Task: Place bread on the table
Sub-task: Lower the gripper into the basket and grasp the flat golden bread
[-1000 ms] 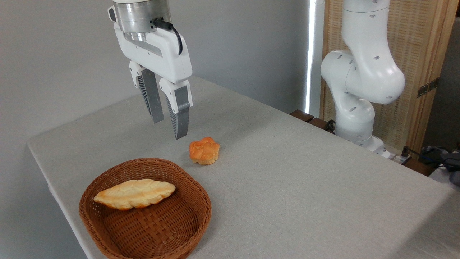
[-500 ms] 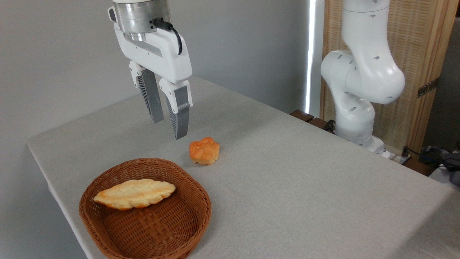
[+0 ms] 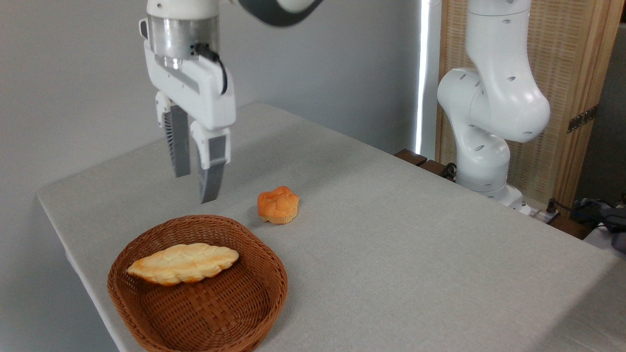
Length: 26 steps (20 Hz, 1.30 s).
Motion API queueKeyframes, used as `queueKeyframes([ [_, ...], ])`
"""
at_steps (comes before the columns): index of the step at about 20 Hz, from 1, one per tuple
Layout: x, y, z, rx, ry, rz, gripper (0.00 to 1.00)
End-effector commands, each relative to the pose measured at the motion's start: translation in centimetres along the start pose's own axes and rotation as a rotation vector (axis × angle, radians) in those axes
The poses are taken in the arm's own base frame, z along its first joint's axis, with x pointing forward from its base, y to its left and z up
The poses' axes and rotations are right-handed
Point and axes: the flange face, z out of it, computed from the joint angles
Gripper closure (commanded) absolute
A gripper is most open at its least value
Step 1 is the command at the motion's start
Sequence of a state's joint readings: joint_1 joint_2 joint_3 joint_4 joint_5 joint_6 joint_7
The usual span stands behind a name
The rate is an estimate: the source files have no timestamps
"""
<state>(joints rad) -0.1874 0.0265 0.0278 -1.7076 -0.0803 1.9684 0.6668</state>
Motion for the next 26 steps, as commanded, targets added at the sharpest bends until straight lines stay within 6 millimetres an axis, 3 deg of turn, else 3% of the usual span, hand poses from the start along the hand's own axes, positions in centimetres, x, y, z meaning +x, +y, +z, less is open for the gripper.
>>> queueKeyframes([
  [1, -0.1, 1.6, 2.4, 0.023, 0.082, 0.106, 0.0],
  [10, -0.7, 2.3, 7.3, 0.032, 0.087, 0.413, 0.0],
  [21, -0.5, 1.5, 14.8, 0.05, 0.05, 0.436, 0.0],
  [26, -0.6, 1.5, 15.6, 0.043, 0.041, 0.438, 0.0],
])
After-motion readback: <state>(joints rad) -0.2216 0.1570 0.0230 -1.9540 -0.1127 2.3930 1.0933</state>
